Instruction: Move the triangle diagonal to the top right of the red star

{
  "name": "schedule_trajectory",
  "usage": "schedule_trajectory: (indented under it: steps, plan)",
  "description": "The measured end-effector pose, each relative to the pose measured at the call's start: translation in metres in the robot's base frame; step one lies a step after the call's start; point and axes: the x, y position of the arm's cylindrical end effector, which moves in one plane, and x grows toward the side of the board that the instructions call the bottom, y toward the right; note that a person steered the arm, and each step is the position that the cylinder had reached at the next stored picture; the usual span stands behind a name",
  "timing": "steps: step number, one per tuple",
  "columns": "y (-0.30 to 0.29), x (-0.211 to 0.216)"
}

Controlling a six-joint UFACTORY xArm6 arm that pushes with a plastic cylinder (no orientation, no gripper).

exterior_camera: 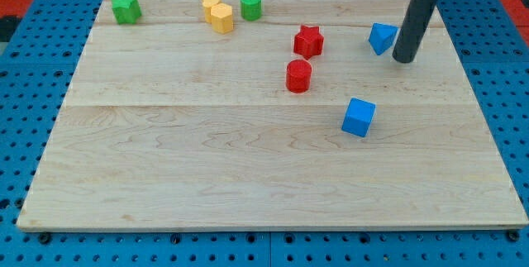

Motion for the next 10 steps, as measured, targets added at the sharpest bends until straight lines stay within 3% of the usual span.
schedule_trajectory:
  steps: [1,4,8,10]
  plan:
    - [-0.002,0.007]
    - [-0.002,-0.033]
    - [-0.035,-0.027]
    - [-0.035,-0.058]
